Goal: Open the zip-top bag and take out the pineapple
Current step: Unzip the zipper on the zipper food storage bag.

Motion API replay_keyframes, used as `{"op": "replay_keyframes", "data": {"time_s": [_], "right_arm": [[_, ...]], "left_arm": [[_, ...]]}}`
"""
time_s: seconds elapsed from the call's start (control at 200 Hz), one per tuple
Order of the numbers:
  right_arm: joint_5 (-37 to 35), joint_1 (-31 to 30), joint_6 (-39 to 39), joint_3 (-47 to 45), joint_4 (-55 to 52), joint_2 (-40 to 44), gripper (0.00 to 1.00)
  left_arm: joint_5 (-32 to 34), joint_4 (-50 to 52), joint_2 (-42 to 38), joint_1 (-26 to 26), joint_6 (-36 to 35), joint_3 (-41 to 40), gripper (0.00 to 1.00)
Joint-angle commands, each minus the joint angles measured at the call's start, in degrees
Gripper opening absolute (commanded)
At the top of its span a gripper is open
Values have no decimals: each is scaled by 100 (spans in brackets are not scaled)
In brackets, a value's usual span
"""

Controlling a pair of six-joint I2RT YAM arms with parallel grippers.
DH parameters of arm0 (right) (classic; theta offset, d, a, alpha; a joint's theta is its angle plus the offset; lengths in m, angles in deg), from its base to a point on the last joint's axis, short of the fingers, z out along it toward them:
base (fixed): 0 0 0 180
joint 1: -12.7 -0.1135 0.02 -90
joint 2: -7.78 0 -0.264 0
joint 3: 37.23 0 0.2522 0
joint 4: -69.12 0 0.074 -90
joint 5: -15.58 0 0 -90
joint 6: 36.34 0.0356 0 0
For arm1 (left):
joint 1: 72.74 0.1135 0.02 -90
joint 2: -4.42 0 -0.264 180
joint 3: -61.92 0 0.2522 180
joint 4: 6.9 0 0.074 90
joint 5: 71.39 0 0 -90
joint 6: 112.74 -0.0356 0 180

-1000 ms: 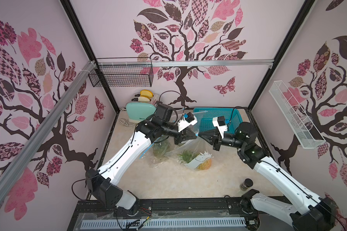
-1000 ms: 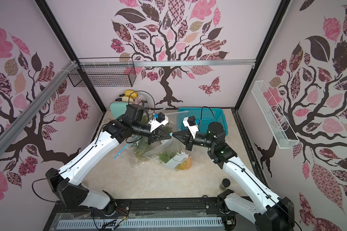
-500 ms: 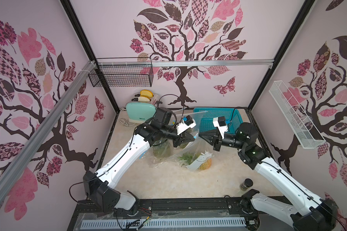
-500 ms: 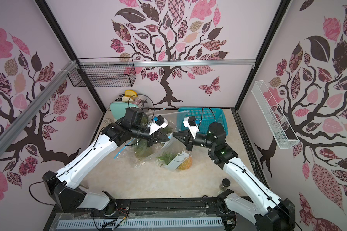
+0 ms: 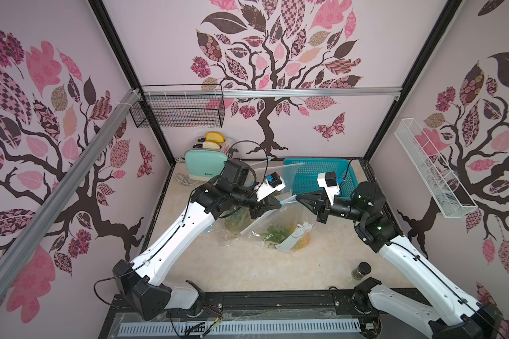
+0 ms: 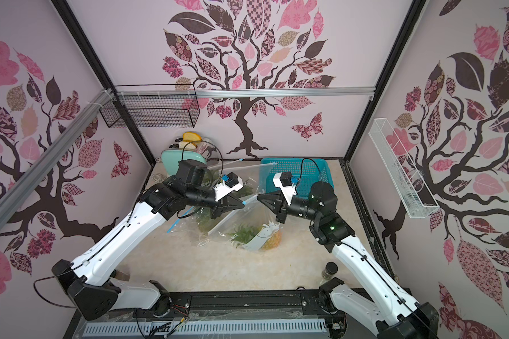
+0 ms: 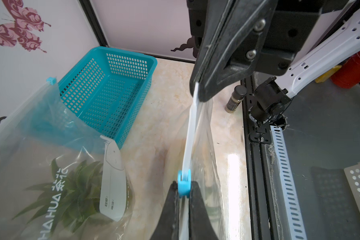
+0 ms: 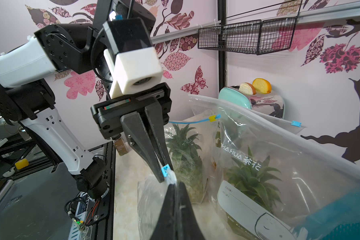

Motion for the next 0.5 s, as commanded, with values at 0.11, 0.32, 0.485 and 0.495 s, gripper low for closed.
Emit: {"op": "replay_keyframes", "data": {"time_s": [0.11, 0.32, 0.485, 0.495], "right_arm": [[-109, 574, 75, 332, 573, 372, 0], [-251, 939, 29, 276, 418, 395, 0], [-222, 1278, 112, 118, 425, 375, 0], [-222, 1283, 120, 115, 427, 366, 0]], "left_arm": [[1325, 1162, -330, 159, 11, -147, 0], [1935, 1694, -640, 161, 67, 111, 0], [2298, 2159, -830, 160, 173, 496, 0], [2303, 2166, -830, 160, 185, 520, 0]]}}
